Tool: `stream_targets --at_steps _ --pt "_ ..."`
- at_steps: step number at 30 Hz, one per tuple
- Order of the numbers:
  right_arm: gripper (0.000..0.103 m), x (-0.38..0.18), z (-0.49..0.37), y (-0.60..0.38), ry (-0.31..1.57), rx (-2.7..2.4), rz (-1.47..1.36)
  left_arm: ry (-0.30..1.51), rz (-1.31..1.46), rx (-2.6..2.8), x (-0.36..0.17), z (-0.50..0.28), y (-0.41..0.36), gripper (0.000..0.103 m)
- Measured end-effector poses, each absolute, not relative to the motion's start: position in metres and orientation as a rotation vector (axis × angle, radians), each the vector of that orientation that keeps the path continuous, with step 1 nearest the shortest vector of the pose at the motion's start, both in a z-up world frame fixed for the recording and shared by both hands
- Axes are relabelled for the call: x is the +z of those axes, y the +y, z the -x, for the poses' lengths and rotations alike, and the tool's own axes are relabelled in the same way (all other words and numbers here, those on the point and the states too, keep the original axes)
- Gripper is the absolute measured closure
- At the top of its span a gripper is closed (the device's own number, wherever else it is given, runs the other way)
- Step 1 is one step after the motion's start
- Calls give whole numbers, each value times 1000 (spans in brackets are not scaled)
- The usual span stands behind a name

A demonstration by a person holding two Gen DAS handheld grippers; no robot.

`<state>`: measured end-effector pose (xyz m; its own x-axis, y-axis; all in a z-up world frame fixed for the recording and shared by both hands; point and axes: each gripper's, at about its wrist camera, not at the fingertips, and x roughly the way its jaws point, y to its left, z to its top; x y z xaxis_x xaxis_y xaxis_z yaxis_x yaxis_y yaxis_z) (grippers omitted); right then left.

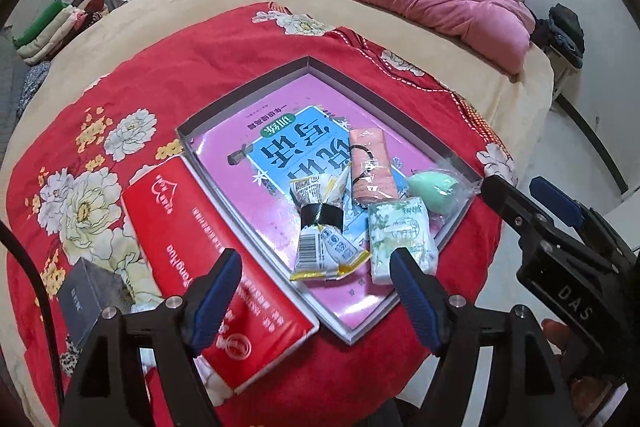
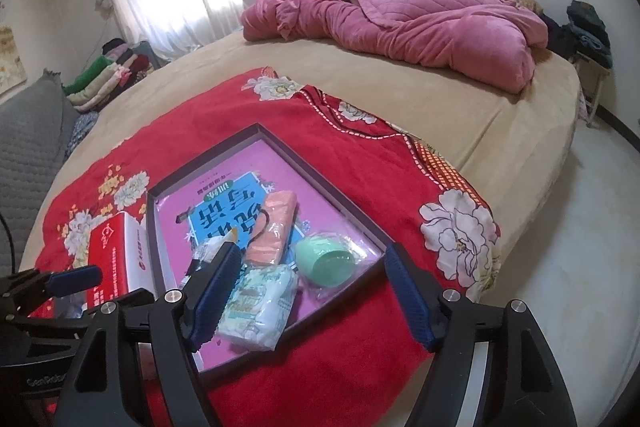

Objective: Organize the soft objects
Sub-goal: 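Move both open grippers back toward the pile of soft items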

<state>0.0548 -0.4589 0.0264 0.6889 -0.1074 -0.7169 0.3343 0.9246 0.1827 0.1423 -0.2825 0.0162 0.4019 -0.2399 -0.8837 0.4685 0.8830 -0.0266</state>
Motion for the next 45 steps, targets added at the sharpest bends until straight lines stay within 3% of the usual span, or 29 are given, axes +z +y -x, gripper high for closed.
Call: stream_targets --at_steps 45 --pt "27 107 -8 -372 691 -151 -162 967 -182 -324 63 -62 -177 27"
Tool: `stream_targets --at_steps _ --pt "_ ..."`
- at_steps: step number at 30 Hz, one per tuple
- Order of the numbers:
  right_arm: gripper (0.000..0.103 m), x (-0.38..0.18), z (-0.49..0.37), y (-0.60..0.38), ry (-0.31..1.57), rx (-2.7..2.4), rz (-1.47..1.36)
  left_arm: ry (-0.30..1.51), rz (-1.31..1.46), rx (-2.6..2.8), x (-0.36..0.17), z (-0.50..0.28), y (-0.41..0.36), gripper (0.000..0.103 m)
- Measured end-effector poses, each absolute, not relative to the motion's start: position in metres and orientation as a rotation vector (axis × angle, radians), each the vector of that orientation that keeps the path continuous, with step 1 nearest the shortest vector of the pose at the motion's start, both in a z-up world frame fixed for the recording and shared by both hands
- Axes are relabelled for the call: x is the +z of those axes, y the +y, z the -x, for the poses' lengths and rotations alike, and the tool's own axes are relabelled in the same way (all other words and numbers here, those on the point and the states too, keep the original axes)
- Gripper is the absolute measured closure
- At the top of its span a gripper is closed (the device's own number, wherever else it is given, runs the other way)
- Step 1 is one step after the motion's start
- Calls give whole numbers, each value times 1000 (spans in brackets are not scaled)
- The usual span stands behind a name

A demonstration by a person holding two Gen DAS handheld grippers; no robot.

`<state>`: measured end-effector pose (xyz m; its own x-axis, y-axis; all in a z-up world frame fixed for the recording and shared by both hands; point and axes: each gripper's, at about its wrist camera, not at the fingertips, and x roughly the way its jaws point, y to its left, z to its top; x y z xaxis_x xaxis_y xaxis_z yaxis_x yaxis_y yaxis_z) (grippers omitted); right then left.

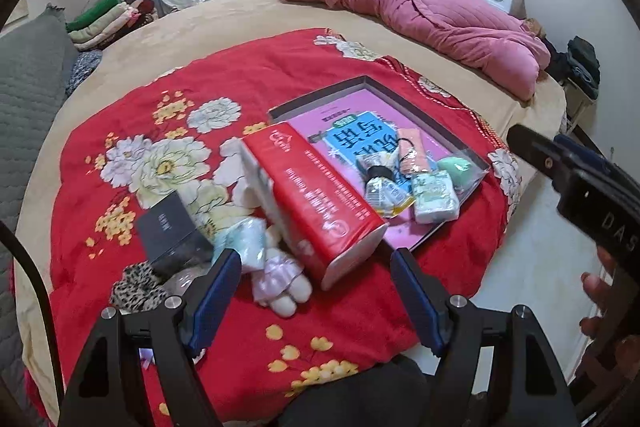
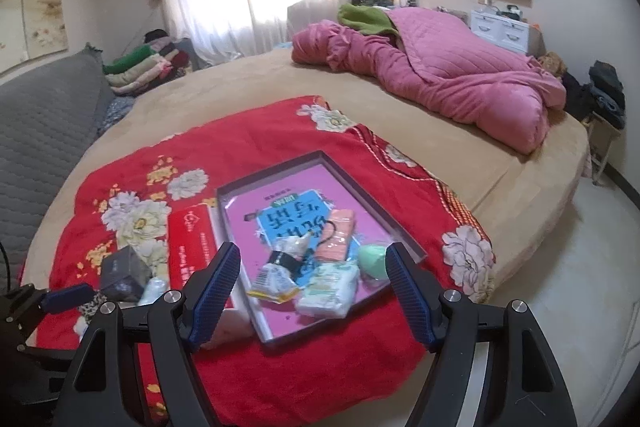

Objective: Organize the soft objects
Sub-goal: 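Move both open grippers back toward the pile of soft items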

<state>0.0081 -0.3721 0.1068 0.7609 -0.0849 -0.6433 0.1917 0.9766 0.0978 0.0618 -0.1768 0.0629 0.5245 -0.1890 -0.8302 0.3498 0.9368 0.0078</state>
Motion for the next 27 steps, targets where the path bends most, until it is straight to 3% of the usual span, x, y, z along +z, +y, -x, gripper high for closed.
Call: stream_targets --at_steps 27 --pt "27 114 -4 -291 702 9 -72 988 -71 -168 57 -35 -57 27"
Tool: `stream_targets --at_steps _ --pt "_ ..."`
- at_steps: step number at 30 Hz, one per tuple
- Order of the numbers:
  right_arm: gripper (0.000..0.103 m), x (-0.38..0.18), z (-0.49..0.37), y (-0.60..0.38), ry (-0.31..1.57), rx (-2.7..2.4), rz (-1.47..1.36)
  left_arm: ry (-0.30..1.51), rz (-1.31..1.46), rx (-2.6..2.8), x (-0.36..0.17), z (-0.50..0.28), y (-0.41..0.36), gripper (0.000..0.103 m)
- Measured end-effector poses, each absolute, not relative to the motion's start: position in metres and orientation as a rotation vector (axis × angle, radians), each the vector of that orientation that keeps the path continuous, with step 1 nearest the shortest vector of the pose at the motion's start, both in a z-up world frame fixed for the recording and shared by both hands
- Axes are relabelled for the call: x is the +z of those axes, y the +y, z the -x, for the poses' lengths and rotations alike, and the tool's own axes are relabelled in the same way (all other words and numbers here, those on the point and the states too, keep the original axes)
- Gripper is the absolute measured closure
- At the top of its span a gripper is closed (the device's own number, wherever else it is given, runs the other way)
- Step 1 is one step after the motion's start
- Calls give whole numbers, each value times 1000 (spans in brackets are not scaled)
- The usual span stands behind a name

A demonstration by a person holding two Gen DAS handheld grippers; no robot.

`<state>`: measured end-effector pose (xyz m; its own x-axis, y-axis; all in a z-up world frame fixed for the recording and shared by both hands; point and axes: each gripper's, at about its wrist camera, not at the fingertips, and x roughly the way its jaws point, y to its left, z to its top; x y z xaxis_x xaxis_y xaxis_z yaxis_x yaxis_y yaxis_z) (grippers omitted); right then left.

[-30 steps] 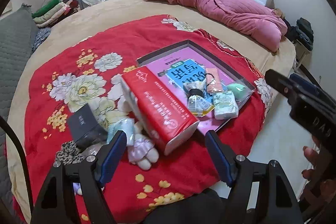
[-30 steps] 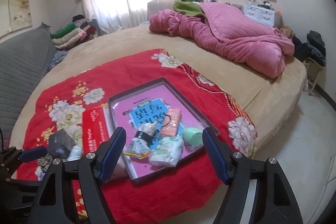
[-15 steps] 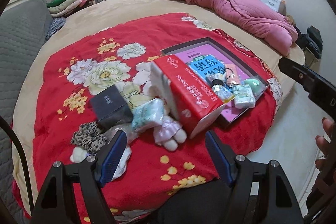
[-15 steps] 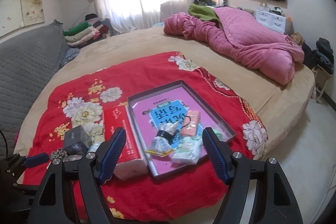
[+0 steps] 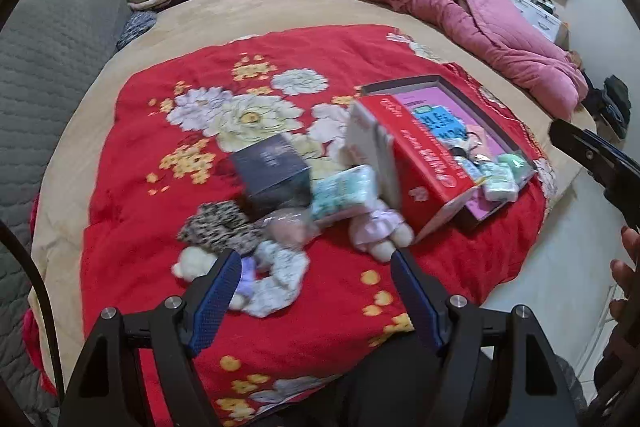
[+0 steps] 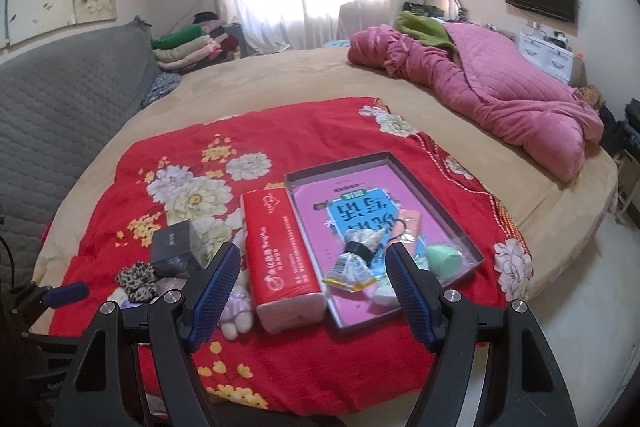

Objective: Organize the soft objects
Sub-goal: 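Move both open grippers back toward the pile of soft items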

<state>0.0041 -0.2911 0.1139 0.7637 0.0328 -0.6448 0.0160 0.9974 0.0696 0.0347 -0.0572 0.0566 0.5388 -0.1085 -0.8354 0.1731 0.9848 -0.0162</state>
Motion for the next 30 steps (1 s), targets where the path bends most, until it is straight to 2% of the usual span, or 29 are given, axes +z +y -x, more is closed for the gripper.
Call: stream_targets --at_steps 14,30 --pt "27 102 -9 -261 728 94 -30 1008 52 18 44 -23 51 26" --pt "27 69 -13 -208 794 249 47 1047 122 60 10 -22 89 26"
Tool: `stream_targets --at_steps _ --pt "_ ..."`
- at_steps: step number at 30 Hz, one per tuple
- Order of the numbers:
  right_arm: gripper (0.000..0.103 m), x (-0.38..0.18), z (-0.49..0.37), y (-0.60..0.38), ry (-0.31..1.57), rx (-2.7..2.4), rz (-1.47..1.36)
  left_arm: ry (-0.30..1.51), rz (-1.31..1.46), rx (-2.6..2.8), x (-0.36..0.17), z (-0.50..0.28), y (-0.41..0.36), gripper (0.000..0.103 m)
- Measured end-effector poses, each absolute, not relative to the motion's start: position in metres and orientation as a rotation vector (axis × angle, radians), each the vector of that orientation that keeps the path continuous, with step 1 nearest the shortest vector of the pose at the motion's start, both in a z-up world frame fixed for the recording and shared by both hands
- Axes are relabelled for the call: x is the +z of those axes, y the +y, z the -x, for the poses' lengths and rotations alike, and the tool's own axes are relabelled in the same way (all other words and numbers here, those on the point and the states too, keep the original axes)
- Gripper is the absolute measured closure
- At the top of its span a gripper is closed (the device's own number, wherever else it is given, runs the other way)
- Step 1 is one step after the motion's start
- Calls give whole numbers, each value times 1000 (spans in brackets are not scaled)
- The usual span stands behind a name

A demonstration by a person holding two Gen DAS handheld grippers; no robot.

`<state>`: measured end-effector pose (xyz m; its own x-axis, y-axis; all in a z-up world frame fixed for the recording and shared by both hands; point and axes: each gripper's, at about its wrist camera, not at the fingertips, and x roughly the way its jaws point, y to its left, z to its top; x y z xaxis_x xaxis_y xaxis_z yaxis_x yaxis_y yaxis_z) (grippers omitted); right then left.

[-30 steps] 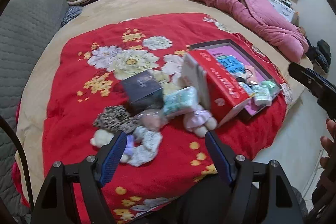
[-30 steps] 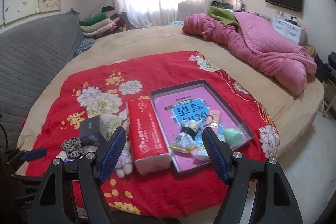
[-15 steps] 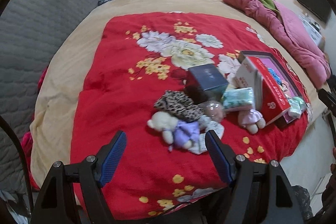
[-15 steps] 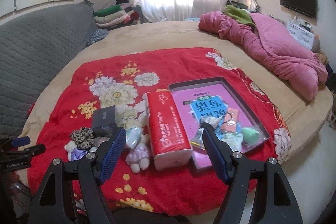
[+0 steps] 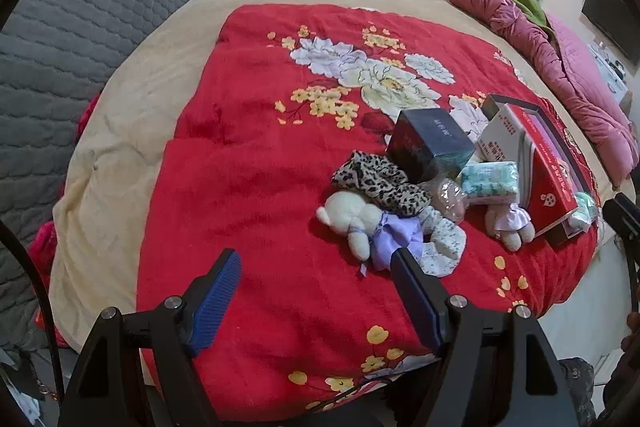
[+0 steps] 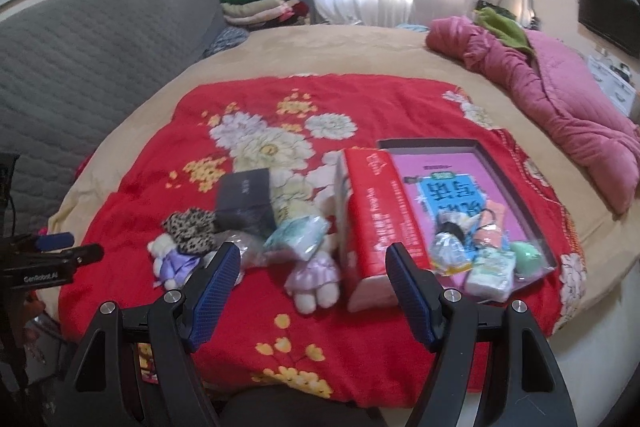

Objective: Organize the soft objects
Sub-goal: 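Move both open grippers back toward the pile of soft items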

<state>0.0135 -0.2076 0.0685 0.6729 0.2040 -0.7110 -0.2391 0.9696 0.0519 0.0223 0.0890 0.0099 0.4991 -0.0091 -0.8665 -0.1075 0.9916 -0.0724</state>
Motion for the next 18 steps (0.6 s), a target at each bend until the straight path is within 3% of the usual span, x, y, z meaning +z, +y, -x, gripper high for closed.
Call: stream_targets --at_steps 18 --pt "27 -18 -46 -118 1035 400 74 1095 250 -14 -31 -88 89 27"
